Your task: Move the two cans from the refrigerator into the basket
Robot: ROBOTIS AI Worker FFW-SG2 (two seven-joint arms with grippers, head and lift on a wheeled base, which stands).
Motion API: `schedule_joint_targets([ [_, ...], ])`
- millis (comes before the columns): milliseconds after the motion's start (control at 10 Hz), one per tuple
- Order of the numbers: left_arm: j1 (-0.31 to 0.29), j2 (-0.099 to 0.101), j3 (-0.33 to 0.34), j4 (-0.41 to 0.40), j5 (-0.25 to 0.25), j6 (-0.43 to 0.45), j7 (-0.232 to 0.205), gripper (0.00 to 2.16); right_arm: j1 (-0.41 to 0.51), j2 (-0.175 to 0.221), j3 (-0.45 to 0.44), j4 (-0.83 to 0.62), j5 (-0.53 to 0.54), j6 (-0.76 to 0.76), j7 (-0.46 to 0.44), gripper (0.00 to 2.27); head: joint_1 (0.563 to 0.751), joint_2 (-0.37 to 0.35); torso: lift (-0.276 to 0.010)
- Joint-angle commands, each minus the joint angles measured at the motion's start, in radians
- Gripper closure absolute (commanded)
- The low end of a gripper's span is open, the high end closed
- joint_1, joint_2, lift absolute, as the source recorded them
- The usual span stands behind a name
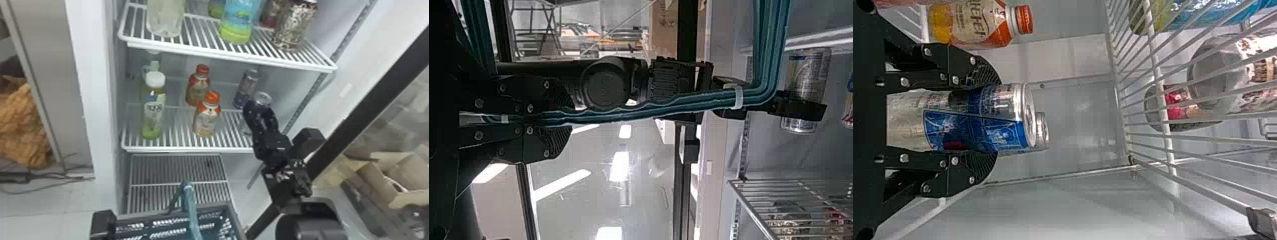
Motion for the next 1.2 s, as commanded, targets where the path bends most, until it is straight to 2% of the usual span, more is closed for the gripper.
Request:
schedule_joint_targets([
  [0, 0.0, 0.0, 0.0, 0.0, 0.001, -0.002, 0.0, 1.21, 0.019, 0.0, -0.009, -0.043, -0.003, 0.0, 0.0, 0.82, 0.695, -0.35, -0.266],
  [500, 0.002, -0.001, 0.002, 0.0, 0.001, -0.002, -0.002, 1.21, 0.151, 0.004, -0.081, -0.335, 0.033, 0.181, 0.0, 0.82, 0.695, -0.35, -0.266],
  [1100, 0.002, -0.001, 0.0, 0.0, 0.001, -0.002, -0.002, 1.21, 0.328, 0.004, -0.127, -0.649, -0.009, 0.41, 0.012, 0.82, 0.695, -0.35, -0.266],
])
